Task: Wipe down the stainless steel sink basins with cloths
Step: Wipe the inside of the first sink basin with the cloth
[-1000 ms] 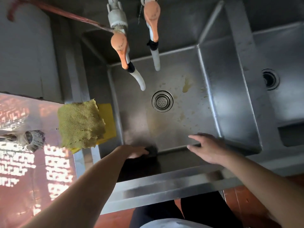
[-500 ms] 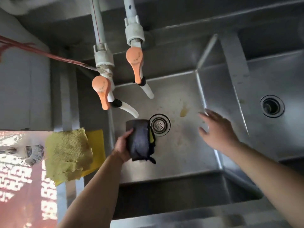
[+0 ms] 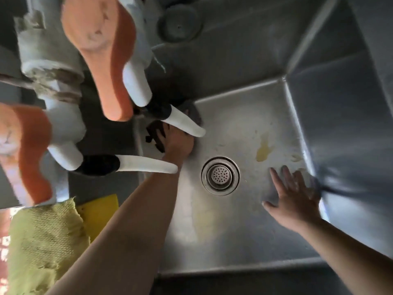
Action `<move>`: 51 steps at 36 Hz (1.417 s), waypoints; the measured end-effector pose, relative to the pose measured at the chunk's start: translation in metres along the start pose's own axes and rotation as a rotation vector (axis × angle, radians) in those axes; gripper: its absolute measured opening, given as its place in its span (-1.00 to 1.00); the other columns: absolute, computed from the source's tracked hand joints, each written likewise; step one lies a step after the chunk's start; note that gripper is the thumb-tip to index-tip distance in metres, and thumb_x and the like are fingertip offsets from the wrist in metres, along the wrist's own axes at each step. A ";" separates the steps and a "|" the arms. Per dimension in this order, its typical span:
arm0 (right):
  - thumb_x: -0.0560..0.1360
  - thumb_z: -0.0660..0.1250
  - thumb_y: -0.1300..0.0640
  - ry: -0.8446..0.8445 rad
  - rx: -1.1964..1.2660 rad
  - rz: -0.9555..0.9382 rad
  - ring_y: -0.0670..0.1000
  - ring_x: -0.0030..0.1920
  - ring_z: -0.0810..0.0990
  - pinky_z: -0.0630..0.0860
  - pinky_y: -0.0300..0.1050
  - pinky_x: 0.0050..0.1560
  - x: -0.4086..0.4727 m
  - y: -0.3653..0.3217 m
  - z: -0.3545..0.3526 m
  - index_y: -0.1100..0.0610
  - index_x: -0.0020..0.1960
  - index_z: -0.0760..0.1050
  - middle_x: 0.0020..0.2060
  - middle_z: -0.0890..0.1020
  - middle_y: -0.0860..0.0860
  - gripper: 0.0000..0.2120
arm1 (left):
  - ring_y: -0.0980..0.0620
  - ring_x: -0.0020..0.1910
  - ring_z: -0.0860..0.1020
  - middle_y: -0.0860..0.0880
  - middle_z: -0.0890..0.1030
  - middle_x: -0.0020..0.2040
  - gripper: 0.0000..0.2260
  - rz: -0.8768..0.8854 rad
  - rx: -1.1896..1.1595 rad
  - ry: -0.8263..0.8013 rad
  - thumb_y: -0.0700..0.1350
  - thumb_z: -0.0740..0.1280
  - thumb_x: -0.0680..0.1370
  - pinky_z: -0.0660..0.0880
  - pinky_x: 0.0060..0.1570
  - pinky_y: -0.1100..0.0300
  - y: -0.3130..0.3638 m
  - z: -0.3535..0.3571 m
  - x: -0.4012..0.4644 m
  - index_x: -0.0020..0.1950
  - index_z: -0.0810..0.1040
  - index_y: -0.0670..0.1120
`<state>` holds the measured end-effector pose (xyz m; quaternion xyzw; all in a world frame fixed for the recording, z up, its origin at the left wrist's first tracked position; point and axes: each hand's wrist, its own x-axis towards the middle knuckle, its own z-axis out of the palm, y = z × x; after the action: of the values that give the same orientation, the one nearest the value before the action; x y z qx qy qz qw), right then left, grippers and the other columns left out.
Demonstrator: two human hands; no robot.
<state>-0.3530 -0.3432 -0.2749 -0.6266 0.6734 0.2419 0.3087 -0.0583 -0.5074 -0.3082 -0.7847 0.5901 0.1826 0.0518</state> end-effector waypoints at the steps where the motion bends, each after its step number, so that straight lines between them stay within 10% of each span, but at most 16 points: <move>1: 0.47 0.06 -0.46 -0.004 -0.002 0.001 0.15 0.59 -0.29 0.01 0.41 0.48 0.001 -0.001 0.004 -0.21 0.51 -0.49 0.57 -0.35 -0.03 -0.09 | -0.18 0.59 0.03 -0.07 0.07 0.63 -0.46 0.016 0.014 0.021 0.16 0.13 0.64 -0.05 0.49 -0.26 0.006 0.004 -0.002 0.61 0.06 0.19; 26: 0.34 0.19 -0.53 -0.117 0.030 0.017 0.23 0.47 -0.54 -0.14 0.51 0.44 -0.002 -0.014 0.003 -0.19 0.45 -0.59 0.45 -0.59 0.01 0.12 | -0.21 0.53 0.28 -0.02 0.27 0.57 -0.50 0.465 0.109 -0.435 0.16 0.12 0.51 0.26 0.37 -0.37 -0.079 0.051 -0.250 0.47 0.37 0.26; 31: 0.34 0.20 -0.53 -0.109 0.032 0.014 0.24 0.47 -0.55 -0.17 0.52 0.43 -0.002 -0.013 0.007 -0.19 0.45 -0.59 0.45 -0.58 0.01 0.13 | -0.06 0.62 -0.15 0.11 -0.12 0.64 -0.51 0.413 0.201 -0.690 0.09 0.14 0.65 -0.11 0.54 -0.18 -0.075 0.051 -0.286 0.55 0.08 0.35; 39: 0.39 0.29 -0.42 -0.115 0.049 0.016 0.22 0.49 -0.52 -0.16 0.51 0.44 0.000 -0.012 0.009 -0.21 0.49 -0.52 0.48 -0.54 -0.01 0.10 | 0.01 0.61 0.06 0.10 0.13 0.62 -0.55 0.381 0.010 -0.972 -0.01 0.21 0.66 0.05 0.55 0.05 -0.067 0.040 -0.307 0.53 0.26 0.26; 44: 0.41 0.32 -0.37 -0.127 0.070 0.020 0.21 0.49 -0.52 -0.19 0.49 0.44 0.000 -0.011 0.008 -0.23 0.48 -0.52 0.49 -0.53 -0.02 0.10 | -0.01 0.33 0.48 0.04 0.57 0.31 -0.70 0.257 -0.094 -1.091 0.05 0.26 0.61 0.38 0.25 0.13 -0.053 0.028 -0.286 0.35 0.52 0.16; 51: 0.43 0.25 -0.40 -0.194 0.208 0.069 0.12 0.59 -0.26 -0.08 0.44 0.48 -0.002 -0.012 -0.017 -0.27 0.57 -0.15 0.60 -0.25 -0.09 -0.12 | 0.03 -0.14 0.59 0.02 0.59 -0.14 -0.92 0.011 -0.259 -1.323 -0.08 0.32 0.57 0.45 -0.28 0.26 -0.032 0.013 -0.251 0.02 0.59 -0.01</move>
<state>-0.3427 -0.3544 -0.2609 -0.5415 0.6830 0.2405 0.4272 -0.0906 -0.2661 -0.2373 -0.5044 0.4116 0.6943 0.3067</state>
